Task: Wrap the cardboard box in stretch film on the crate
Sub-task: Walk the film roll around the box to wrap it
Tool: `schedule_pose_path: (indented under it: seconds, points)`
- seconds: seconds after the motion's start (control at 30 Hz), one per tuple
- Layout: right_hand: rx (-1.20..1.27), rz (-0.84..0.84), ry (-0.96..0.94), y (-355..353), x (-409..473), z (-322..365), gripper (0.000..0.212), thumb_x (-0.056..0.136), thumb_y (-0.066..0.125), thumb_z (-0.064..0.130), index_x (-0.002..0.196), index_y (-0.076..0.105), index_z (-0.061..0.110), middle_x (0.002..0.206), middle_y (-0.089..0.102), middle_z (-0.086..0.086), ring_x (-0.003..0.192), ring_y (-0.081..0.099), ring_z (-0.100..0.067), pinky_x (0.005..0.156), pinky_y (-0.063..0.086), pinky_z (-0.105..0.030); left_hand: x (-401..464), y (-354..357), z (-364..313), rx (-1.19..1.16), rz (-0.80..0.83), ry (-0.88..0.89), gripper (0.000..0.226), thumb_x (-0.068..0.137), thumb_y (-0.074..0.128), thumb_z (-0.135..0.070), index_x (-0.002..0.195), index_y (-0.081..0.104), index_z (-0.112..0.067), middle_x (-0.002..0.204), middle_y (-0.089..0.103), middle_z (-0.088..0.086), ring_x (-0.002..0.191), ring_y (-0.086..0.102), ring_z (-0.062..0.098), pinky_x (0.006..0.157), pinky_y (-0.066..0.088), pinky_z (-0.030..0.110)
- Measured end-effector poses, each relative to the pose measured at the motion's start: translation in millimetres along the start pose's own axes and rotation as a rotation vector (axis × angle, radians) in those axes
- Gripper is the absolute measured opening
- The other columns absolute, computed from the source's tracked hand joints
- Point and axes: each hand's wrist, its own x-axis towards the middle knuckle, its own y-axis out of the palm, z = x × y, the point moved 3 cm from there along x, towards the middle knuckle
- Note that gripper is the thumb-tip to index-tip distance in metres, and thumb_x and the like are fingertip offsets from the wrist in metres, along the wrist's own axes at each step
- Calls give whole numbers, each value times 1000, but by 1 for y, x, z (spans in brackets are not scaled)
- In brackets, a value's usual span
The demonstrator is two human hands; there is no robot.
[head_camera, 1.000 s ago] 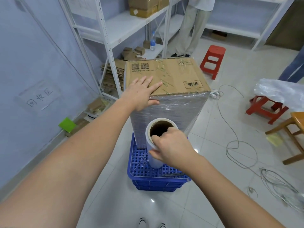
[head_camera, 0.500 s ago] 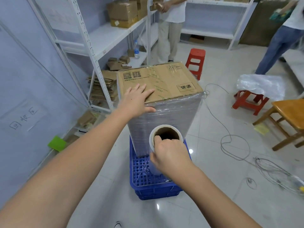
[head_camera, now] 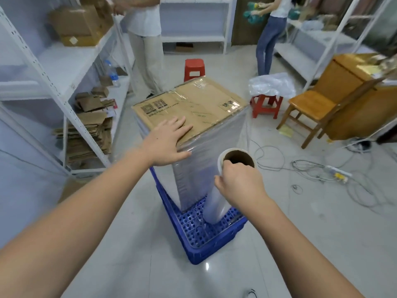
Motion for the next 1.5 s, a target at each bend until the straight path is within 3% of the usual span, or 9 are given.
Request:
schedule_pose_path:
  seconds: [0.2, 0.37, 0.47, 0.7, 0.93, 1.1, 1.27, 1.4, 1.5]
  points:
    - [-102, -39, 114, 2, 1, 7, 70, 78, 29, 89, 67, 46, 22, 58, 52, 4, 51, 49, -15, 47, 37, -28, 0, 9, -8, 28, -119, -86, 82, 95, 39, -76, 162, 28, -31, 171, 21, -1, 158, 15, 21, 129, 6, 44]
    - [-162, -109, -178, 5, -7, 15, 63, 87, 48, 71, 56, 27, 21, 49, 30, 7, 48, 35, -18, 47, 25, -29, 7, 6, -13, 6, -134, -122, 72, 99, 39, -70, 160, 32, -32, 169, 26, -1, 157, 20, 21, 128, 10, 45]
    - [-173, -172, -430, -2, -12, 23, 64, 75, 70, 60, 50, 26, 20, 43, 18, 9, 41, 27, -19, 46, 19, -26, 8, 4, -17, 10, -122, -143, 70, 100, 37, -69, 160, 30, -33, 170, 25, -1, 157, 19, 22, 128, 10, 47]
    - [-195, -7, -742, 8, -17, 35, 49, 85, 54, 55, 55, 42, 19, 46, 39, 4, 48, 34, -21, 55, 45, -33, 3, 9, -19, 22, -150, -168, 67, 101, 37, -67, 159, 31, -33, 170, 25, -2, 157, 19, 21, 128, 10, 47]
    - [-221, -30, -764, -5, -32, 54, 38, 91, 52, 52, 78, 44, 18, 60, 59, -2, 54, 50, -24, 65, 41, -34, 5, 9, -19, 30, -169, -164, 65, 102, 37, -65, 158, 33, -33, 169, 27, -2, 157, 21, 21, 127, 11, 47]
    - [-327, 51, -731, 7, -37, 68, 39, 73, 79, 40, 83, 53, 13, 47, 53, 1, 38, 39, -23, 51, 30, -29, 2, 11, -20, 46, -176, -161, 65, 101, 37, -66, 157, 35, -32, 168, 29, -2, 156, 23, 21, 127, 15, 48]
    - [-275, 38, -558, 4, -51, 74, 27, 87, 66, 20, 108, 49, 13, 82, 68, -5, 67, 62, -26, 55, 31, -33, 2, 10, -18, 53, -168, -159, 67, 101, 35, -67, 158, 35, -32, 168, 29, -2, 156, 23, 21, 127, 15, 48]
    - [-230, 5, -421, 6, -58, 83, 32, 82, 69, 32, 96, 45, 17, 62, 61, 1, 49, 50, -20, 56, 24, -32, 1, 9, -17, 41, -152, -142, 68, 101, 37, -67, 159, 32, -32, 169, 27, -2, 156, 21, 22, 127, 14, 48]
    - [-166, -14, -296, 1, -53, 91, 46, 92, 48, 61, 96, 45, 15, 62, 56, 1, 48, 47, -19, 51, 27, -31, 3, 6, -15, 31, -137, -121, 71, 100, 39, -68, 160, 30, -32, 170, 24, -1, 157, 20, 23, 128, 14, 48]
